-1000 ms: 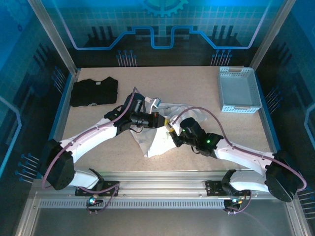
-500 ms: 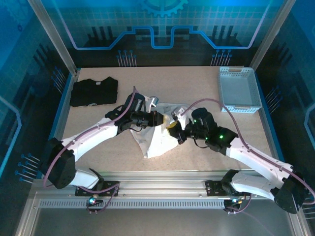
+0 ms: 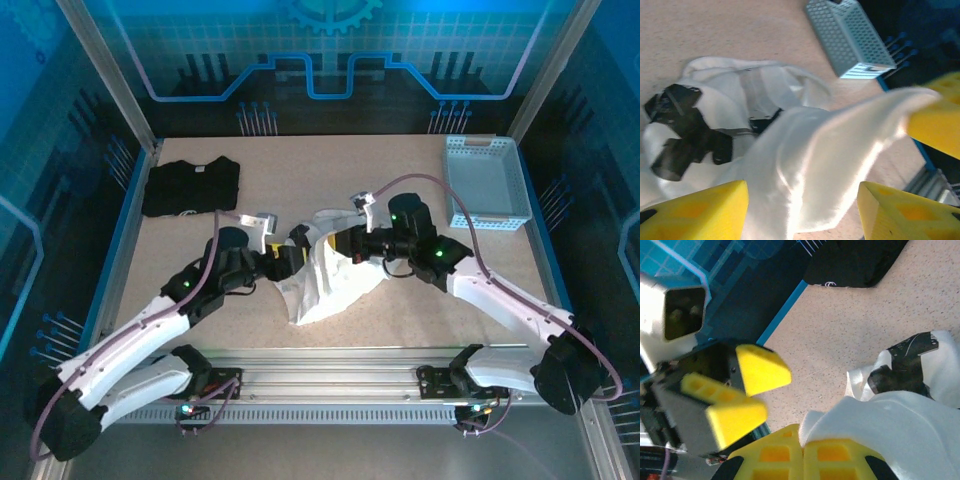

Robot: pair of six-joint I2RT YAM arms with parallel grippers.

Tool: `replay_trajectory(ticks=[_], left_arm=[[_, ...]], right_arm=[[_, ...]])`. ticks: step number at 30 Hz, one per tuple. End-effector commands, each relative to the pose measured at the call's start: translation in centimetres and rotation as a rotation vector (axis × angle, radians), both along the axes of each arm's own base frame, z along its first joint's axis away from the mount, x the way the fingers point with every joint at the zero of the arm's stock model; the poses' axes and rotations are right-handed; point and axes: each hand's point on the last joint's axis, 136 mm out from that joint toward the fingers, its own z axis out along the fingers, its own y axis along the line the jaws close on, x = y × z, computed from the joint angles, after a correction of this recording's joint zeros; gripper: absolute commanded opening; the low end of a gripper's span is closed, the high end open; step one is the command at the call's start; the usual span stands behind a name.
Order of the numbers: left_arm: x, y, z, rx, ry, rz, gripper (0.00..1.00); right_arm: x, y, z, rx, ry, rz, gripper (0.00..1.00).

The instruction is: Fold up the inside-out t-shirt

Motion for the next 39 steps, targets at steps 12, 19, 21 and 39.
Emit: replay_trajectory(ticks=[12, 19, 21, 39], left_arm=[[3.2, -7.6, -0.6, -0.066, -0.040, -0.137, 0.39], [2.1, -7.0, 1.6, -0.232, -0.084, -0.301, 0.00], [1.6, -6.0, 1.8, -0.268, -0.081, -0.320, 0.00], [0.0, -4.0, 2.2, -0.266, -0.093, -0.342, 0.00]], right_arm=[[1.5, -0.1, 3.4, 0.169, 0.102, -0.054, 0.00], [3.3, -6.6, 0.5, -0.076, 0.052, -0.284, 0.25], [3.3, -8.4, -0.5, -0.223, -0.025, -0.317, 0.33], [0.5, -4.3, -7.1, -0.560, -0.248, -0.081, 0.55]])
